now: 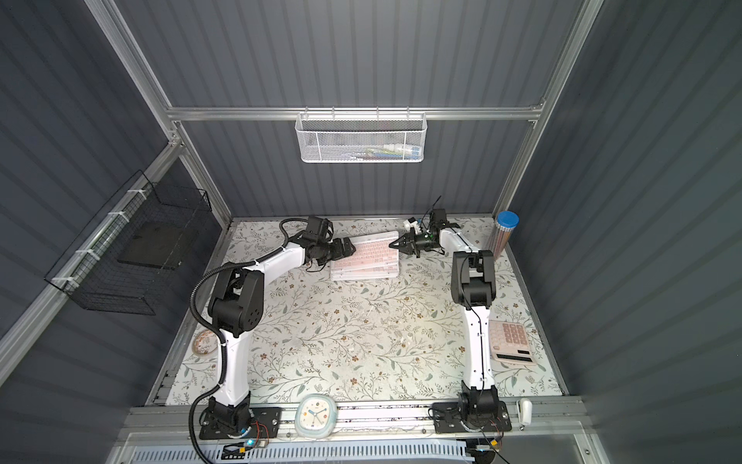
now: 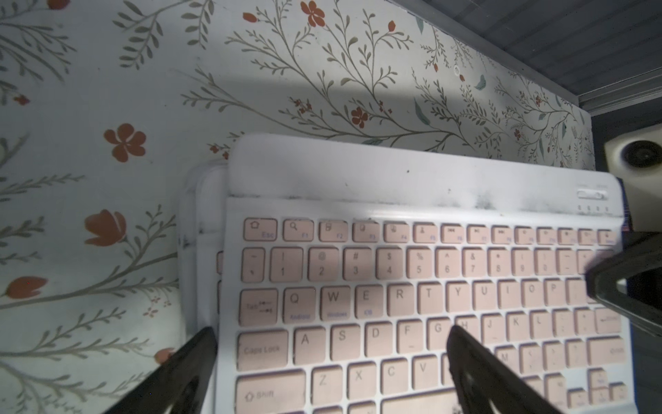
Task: Stack the numeric keypads
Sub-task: Place the numeric keypad at the numeric keypad.
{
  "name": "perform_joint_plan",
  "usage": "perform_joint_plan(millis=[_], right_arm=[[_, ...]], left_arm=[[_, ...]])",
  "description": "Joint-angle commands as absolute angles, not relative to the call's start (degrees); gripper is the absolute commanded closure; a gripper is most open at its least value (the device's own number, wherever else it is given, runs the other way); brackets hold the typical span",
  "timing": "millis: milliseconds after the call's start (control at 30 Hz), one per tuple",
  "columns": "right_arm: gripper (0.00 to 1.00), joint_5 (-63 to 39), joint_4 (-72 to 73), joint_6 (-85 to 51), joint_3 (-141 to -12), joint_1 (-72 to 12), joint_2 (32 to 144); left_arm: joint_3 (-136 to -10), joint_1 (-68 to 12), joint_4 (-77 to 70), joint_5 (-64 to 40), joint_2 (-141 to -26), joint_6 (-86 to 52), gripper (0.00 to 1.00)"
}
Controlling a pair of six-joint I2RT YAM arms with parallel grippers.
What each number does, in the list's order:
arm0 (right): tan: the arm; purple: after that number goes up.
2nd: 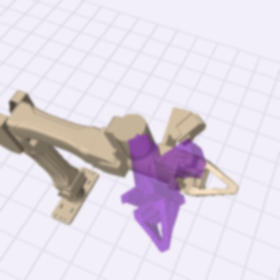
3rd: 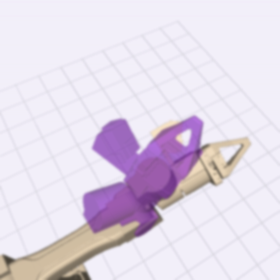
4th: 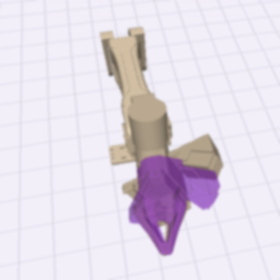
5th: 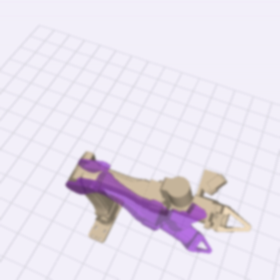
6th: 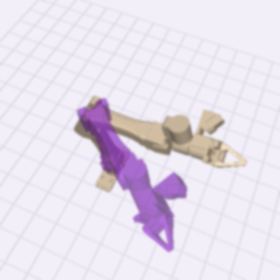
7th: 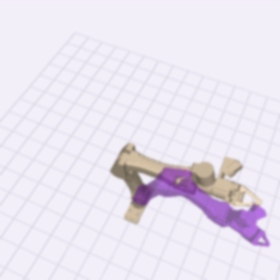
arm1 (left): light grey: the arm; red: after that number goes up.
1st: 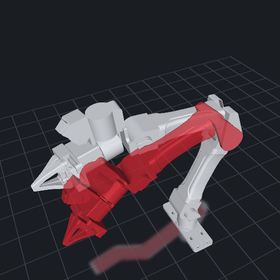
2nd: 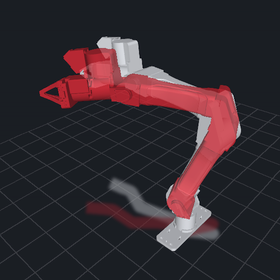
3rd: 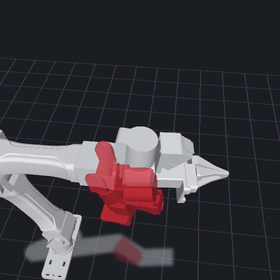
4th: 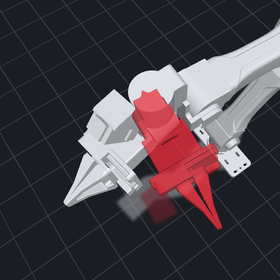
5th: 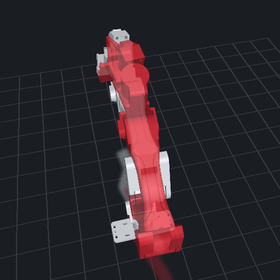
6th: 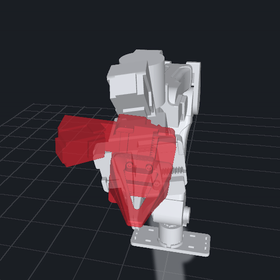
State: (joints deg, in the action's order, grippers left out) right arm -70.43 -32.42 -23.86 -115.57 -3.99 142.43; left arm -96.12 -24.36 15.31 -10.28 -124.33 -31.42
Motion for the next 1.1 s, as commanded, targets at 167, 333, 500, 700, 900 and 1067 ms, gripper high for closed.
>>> perform_joint_plan(millis=[167,333,500,700,900,1067], right_arm=[[0.91,-71.98,-35.14,-21.56,-117.76,-4.18,143.76],[0.92,-71.22,-37.28,-19.45,-118.23,-4.22,144.2],[0.92,-71.25,-38.2,-19.51,-120.11,-4.31,146.14],[0.92,-70.23,-39.93,-18.28,-121.01,-4.48,146.77],[0.91,-69.54,-41.02,-17.19,-120.89,-4.48,147.48],[0.8,-67.45,-41.83,-17.18,-121.29,-4.49,147.66]], left_arm=[[-97.9,-24.96,15.97,-10.95,-125.38,-30.08,0.0],[-96.92,-24.95,16.02,-10.64,-124.76,-29.93,0.0],[-96.09,-24.96,16.02,-10.24,-123.69,-29.63,0.0],[-95.49,-24.96,16.12,-9.61,-122.48,-29.62,0.0],[-94.25,-24.9,15.67,-8.55,-121.1,-29.69,0.0],[-92.93,-24.79,15.09,-8.07,-119.96,-29.69,0.0]])
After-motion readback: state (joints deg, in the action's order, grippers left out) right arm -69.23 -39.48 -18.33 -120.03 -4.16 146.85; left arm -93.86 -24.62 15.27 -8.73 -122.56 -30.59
